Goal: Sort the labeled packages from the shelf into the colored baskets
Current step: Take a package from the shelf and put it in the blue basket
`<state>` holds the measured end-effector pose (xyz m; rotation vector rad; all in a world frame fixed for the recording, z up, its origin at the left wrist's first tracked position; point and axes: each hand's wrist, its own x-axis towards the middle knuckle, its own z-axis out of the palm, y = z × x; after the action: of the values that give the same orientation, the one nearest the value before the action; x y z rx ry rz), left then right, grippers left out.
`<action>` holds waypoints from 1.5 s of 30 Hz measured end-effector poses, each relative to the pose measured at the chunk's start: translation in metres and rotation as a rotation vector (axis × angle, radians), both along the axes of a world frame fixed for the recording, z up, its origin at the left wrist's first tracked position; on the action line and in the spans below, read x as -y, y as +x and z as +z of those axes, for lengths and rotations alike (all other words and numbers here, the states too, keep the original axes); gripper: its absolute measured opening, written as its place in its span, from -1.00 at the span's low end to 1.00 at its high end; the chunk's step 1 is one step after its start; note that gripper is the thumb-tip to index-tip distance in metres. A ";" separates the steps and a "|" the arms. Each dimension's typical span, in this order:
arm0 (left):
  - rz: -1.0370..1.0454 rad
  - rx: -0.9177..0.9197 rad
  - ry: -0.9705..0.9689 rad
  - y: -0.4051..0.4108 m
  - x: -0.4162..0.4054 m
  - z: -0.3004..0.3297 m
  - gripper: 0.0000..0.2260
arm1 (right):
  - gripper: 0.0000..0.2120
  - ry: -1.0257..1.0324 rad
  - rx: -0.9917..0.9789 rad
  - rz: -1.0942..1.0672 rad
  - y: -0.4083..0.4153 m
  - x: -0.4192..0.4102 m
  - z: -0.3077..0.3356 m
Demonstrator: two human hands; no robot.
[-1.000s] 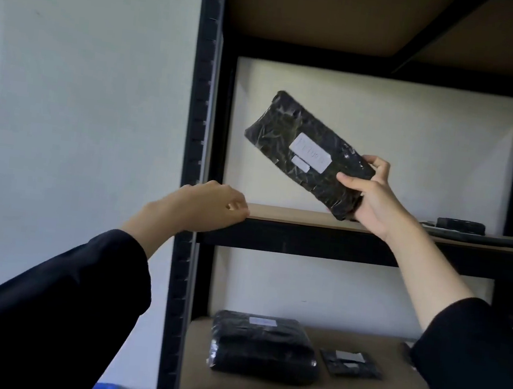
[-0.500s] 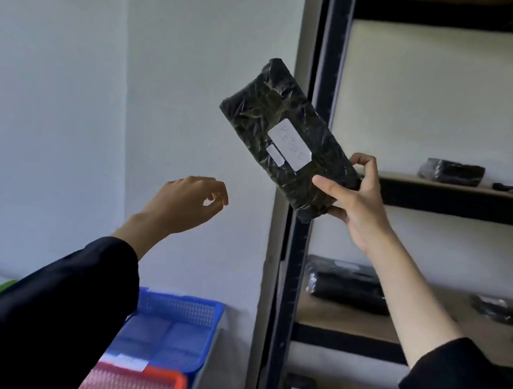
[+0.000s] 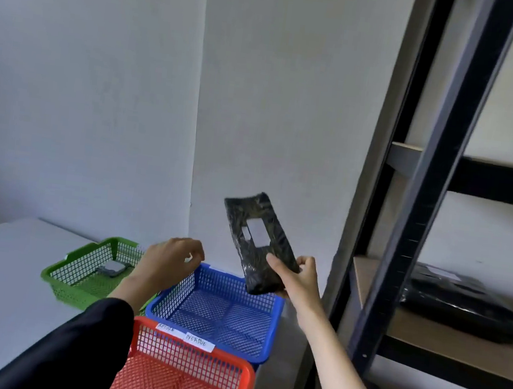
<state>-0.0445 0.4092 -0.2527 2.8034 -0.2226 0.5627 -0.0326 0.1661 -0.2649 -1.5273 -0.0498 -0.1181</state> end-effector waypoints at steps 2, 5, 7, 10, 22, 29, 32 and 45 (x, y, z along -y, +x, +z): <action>-0.006 -0.059 0.003 0.014 -0.010 -0.022 -0.87 | -0.55 -0.011 -0.077 -0.024 0.018 -0.005 -0.027; -0.030 -0.127 -0.001 0.034 -0.019 -0.060 -0.86 | -0.55 0.013 -0.170 -0.072 0.042 -0.012 -0.070; -0.064 -0.179 0.005 0.045 -0.020 -0.085 -0.84 | -0.62 0.011 -0.219 -0.078 0.053 -0.016 -0.096; -0.108 -0.236 0.018 0.060 -0.021 -0.118 -0.83 | -0.68 -0.033 -0.295 -0.032 0.068 -0.026 -0.127; -0.313 -0.765 0.157 0.097 -0.042 -0.197 -0.26 | -0.59 -0.470 -0.484 -0.117 0.088 -0.067 -0.201; -0.406 -0.759 0.300 0.111 -0.048 -0.225 -0.24 | -0.56 -1.106 -0.646 -0.088 0.091 -0.084 -0.220; -0.442 -0.675 0.266 0.113 -0.052 -0.234 0.03 | -0.55 -1.252 -0.678 -0.118 0.097 -0.090 -0.220; -0.490 -0.546 0.273 0.111 -0.058 -0.241 -0.07 | -0.25 -1.162 -0.872 0.013 0.130 -0.108 -0.228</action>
<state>0.0666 0.4671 -0.4941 2.8585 -0.8821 -0.3642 0.0975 0.2744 -0.4934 -2.6000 0.6726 0.7113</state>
